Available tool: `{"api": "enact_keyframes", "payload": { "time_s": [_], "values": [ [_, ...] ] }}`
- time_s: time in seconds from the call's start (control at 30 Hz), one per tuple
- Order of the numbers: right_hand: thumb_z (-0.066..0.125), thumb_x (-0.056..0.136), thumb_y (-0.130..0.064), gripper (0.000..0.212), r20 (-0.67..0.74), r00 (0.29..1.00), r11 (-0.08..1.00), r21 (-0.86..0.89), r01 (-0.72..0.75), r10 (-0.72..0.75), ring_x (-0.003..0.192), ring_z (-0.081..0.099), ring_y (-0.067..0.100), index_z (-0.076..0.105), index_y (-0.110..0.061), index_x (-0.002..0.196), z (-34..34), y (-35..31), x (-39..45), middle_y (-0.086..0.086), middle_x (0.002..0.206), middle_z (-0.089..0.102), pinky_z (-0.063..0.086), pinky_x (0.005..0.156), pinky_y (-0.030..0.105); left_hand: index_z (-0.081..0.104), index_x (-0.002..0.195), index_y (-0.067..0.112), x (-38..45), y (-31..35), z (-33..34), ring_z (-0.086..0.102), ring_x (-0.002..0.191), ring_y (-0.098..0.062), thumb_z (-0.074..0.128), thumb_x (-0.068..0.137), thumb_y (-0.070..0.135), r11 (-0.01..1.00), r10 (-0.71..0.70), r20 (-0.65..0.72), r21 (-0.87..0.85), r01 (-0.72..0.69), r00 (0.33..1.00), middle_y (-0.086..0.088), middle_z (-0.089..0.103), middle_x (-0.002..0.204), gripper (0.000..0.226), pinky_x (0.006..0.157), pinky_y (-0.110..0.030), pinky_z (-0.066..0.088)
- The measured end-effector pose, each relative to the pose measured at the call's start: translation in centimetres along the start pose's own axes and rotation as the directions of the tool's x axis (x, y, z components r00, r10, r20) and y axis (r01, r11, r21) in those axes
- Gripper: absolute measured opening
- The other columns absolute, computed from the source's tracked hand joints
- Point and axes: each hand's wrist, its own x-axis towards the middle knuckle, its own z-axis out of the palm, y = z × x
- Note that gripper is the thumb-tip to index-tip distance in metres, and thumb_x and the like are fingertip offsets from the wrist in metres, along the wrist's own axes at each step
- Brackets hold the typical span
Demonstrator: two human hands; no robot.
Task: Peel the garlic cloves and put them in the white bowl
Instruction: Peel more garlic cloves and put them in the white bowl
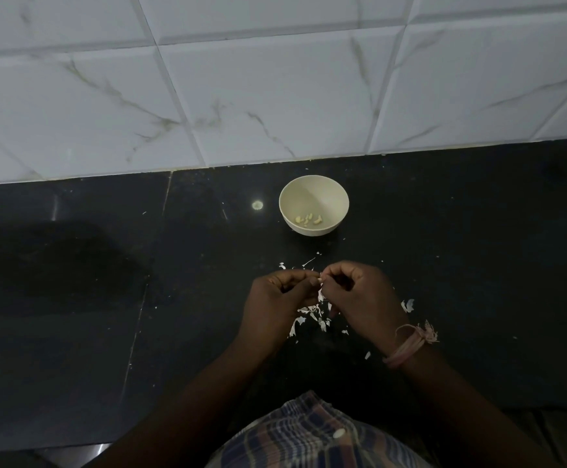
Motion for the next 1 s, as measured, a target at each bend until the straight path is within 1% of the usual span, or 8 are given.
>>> {"api": "enact_keyframes", "payload": {
  "time_s": [0.1, 0.23, 0.43, 0.57, 0.63, 0.77, 0.9, 1.0],
  "values": [
    [0.067, 0.091, -0.012, 0.013, 0.018, 1.0, 1.0, 0.019, -0.011, 0.01, 0.048, 0.066, 0.021, 0.073, -0.017, 0.081, 0.1, -0.1, -0.1, 0.007, 0.064, 0.071, 0.049, 0.049, 0.024, 0.079, 0.104, 0.006, 0.0, -0.1, -0.1, 0.077, 0.092, -0.029, 0.068, 0.096, 0.009, 0.999, -0.006, 0.02, -0.04, 0.007, 1.0, -0.011, 0.079, 0.095, 0.014, 0.084, -0.033, 0.061],
    [0.066, 0.093, -0.012, 0.012, 0.011, 0.999, 0.997, 0.061, -0.038, 0.037, 0.046, 0.063, 0.015, 0.072, -0.013, 0.083, 0.3, -0.1, -0.2, -0.001, 0.057, 0.067, 0.048, 0.047, 0.022, 0.078, 0.104, 0.004, 0.1, -0.3, 0.1, 0.076, 0.094, -0.03, 0.066, 0.096, 0.008, 0.991, -0.017, 0.017, -0.135, 0.02, 1.0, -0.015, 0.078, 0.099, 0.015, 0.086, -0.034, 0.061],
    [0.068, 0.093, -0.008, 0.008, -0.002, 0.999, 0.986, 0.16, -0.039, 0.04, 0.056, 0.071, 0.026, 0.074, -0.011, 0.089, 0.7, 0.0, -0.1, 0.006, 0.073, 0.074, 0.057, 0.054, 0.03, 0.079, 0.101, 0.003, 0.5, -0.8, 0.4, 0.074, 0.094, -0.036, 0.066, 0.096, 0.007, 0.969, -0.067, -0.051, -0.242, 0.053, 0.996, -0.023, 0.076, 0.099, 0.014, 0.09, -0.045, 0.058],
    [0.069, 0.091, -0.006, 0.01, -0.029, 0.998, 0.983, 0.179, -0.045, 0.051, 0.053, 0.069, 0.025, 0.075, -0.011, 0.085, 0.5, 0.1, -0.1, 0.006, 0.068, 0.072, 0.055, 0.052, 0.029, 0.08, 0.1, 0.006, 0.4, -0.5, 0.3, 0.074, 0.098, -0.038, 0.068, 0.096, 0.009, 0.992, -0.009, -0.017, -0.126, 0.007, 1.0, -0.017, 0.078, 0.097, 0.013, 0.092, -0.044, 0.059],
    [0.069, 0.09, -0.005, 0.011, -0.01, 0.999, 0.985, 0.169, -0.038, 0.04, 0.053, 0.069, 0.027, 0.076, -0.011, 0.084, 0.1, 0.1, 0.0, 0.009, 0.068, 0.072, 0.054, 0.053, 0.03, 0.081, 0.099, 0.01, 0.5, -0.1, 0.0, 0.077, 0.091, -0.027, 0.069, 0.095, 0.01, 0.999, 0.034, 0.004, -0.026, -0.034, 0.999, -0.009, 0.08, 0.094, 0.013, 0.085, -0.034, 0.06],
    [0.069, 0.089, -0.002, 0.014, 0.037, 0.999, 0.982, 0.183, -0.038, 0.031, 0.056, 0.069, 0.037, 0.078, -0.011, 0.082, -0.6, 0.4, 0.1, 0.017, 0.072, 0.072, 0.057, 0.056, 0.042, 0.082, 0.098, 0.015, 0.7, 0.6, -0.7, 0.075, 0.079, -0.011, 0.071, 0.094, 0.012, 0.977, 0.107, 0.085, 0.175, -0.12, 0.991, 0.001, 0.08, 0.087, 0.012, 0.075, -0.02, 0.056],
    [0.07, 0.091, -0.004, 0.01, 0.059, 0.991, 0.947, 0.292, -0.131, 0.119, 0.053, 0.067, 0.033, 0.078, -0.008, 0.086, -0.5, 0.3, 0.1, 0.02, 0.068, 0.07, 0.057, 0.055, 0.035, 0.081, 0.097, 0.012, 0.9, 0.8, -1.0, 0.075, 0.079, -0.013, 0.071, 0.094, 0.011, 0.98, 0.104, 0.094, 0.162, -0.118, 0.99, -0.002, 0.08, 0.087, 0.01, 0.076, -0.023, 0.058],
    [0.07, 0.09, -0.004, 0.009, 0.036, 0.977, 0.892, 0.401, -0.207, 0.211, 0.055, 0.064, 0.027, 0.078, -0.004, 0.085, 0.6, 0.1, 0.2, 0.015, 0.065, 0.068, 0.059, 0.064, 0.043, 0.078, 0.099, 0.007, 0.6, 0.9, -0.8, 0.076, 0.081, -0.017, 0.073, 0.092, 0.009, 0.989, 0.106, 0.013, 0.1, -0.107, 0.994, -0.006, 0.079, 0.088, 0.009, 0.073, -0.021, 0.057]
  ]
}}
